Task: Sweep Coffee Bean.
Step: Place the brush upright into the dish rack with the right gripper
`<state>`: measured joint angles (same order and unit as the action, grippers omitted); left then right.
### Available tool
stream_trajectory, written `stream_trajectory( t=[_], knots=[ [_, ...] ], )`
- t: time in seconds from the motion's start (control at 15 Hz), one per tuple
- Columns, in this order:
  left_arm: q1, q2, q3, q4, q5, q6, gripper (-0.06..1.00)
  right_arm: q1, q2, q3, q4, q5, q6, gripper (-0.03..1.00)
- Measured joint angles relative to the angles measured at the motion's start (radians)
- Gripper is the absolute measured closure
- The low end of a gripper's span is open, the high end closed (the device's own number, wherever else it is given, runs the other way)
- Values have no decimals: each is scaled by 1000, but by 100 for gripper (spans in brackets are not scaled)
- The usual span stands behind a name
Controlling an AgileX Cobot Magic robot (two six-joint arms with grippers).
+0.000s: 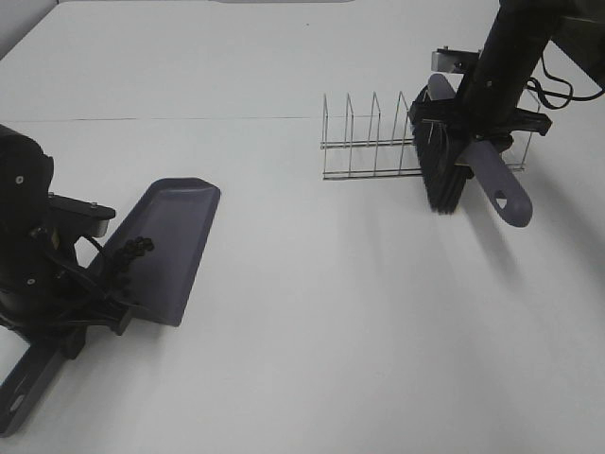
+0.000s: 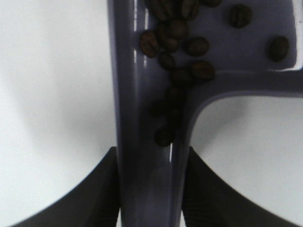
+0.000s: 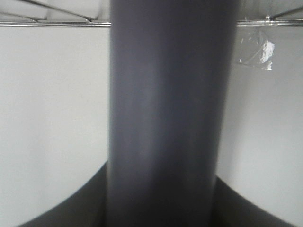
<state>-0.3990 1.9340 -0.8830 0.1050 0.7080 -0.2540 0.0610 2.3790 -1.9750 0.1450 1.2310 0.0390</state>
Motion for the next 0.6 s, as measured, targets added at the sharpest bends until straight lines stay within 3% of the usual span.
stream_trajectory(
  t=[0.2, 0.4, 0.6],
  knots=[
    [0, 0, 0, -4, 2, -1, 64, 0, 1, 0, 1, 0, 0, 67],
    [0, 0, 0, -16, 4, -1, 64, 0, 1, 0, 26, -3, 0, 43],
    [0, 0, 0, -49, 4, -1, 64, 0, -12, -14, 32, -4, 0, 38]
  ],
)
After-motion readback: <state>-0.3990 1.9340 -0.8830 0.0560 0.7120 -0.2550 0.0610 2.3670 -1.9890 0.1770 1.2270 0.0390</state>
